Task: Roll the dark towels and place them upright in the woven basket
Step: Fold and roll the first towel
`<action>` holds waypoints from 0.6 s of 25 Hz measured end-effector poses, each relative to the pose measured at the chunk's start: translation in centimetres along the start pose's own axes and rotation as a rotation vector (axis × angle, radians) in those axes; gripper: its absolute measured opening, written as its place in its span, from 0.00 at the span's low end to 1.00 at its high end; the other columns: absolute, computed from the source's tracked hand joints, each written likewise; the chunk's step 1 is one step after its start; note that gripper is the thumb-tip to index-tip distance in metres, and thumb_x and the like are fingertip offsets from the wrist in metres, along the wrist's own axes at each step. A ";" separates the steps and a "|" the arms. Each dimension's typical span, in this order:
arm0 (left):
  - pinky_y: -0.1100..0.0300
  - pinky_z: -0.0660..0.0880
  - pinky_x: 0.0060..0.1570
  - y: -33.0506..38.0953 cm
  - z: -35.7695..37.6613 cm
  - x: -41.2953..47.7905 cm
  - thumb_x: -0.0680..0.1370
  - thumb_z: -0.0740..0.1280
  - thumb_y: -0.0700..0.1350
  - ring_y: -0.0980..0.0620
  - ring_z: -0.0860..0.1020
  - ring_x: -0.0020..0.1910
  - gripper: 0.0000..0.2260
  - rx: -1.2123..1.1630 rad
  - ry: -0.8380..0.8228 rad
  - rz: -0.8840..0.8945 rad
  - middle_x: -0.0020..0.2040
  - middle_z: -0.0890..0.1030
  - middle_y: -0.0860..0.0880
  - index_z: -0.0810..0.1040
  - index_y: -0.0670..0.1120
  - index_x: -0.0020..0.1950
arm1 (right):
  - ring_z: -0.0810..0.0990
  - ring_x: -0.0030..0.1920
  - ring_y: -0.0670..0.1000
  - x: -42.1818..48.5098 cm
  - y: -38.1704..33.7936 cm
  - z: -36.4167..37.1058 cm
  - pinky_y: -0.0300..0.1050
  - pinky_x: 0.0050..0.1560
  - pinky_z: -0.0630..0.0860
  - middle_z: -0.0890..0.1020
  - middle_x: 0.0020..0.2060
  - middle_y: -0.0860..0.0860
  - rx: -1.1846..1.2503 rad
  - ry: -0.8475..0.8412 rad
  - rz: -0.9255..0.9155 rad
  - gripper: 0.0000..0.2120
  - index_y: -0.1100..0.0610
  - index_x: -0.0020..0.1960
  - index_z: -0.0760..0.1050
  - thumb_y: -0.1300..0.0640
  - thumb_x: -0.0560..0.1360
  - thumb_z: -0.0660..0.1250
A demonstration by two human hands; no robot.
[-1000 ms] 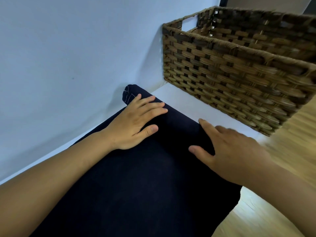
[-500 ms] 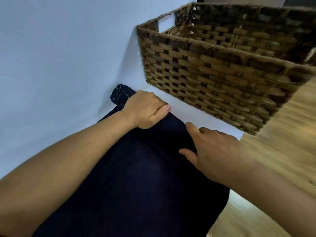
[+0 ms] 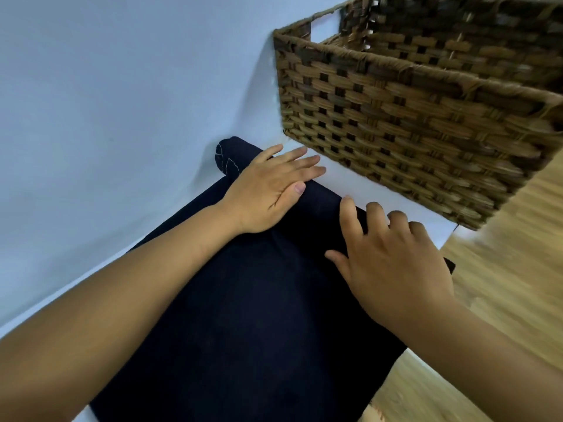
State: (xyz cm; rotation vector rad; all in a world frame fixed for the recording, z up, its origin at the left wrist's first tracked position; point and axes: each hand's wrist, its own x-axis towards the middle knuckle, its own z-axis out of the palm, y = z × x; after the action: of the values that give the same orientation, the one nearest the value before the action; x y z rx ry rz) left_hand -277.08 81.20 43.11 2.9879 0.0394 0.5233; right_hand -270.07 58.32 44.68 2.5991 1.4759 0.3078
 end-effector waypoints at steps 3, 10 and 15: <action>0.43 0.47 0.77 0.4 -0.4 -2.8 0.84 0.49 0.49 0.51 0.54 0.79 0.22 -0.012 -0.005 -0.027 0.77 0.64 0.50 0.65 0.50 0.77 | 0.68 0.67 0.73 -1.8 -1.5 0.0 0.73 0.62 0.65 0.69 0.68 0.69 0.059 0.036 -0.006 0.38 0.61 0.77 0.58 0.35 0.78 0.48; 0.36 0.43 0.75 0.9 -1.5 -9.4 0.83 0.53 0.52 0.45 0.46 0.80 0.25 0.000 -0.024 -0.029 0.80 0.55 0.47 0.55 0.47 0.79 | 0.65 0.68 0.75 -6.7 -5.4 -1.3 0.73 0.66 0.62 0.66 0.69 0.72 0.208 0.081 -0.180 0.35 0.64 0.73 0.65 0.42 0.75 0.60; 0.38 0.46 0.76 1.3 -1.6 -9.8 0.83 0.50 0.54 0.47 0.51 0.79 0.24 -0.016 0.029 -0.057 0.78 0.61 0.49 0.59 0.47 0.78 | 0.73 0.58 0.56 -1.8 -1.4 -4.7 0.52 0.52 0.76 0.73 0.59 0.55 0.267 -0.011 -0.121 0.38 0.54 0.75 0.58 0.35 0.73 0.63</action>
State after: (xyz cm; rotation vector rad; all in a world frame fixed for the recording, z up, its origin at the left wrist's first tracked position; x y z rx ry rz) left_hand -286.86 79.60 41.47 2.9541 0.1215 0.5573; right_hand -273.32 57.59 48.76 2.6852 1.7714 0.0877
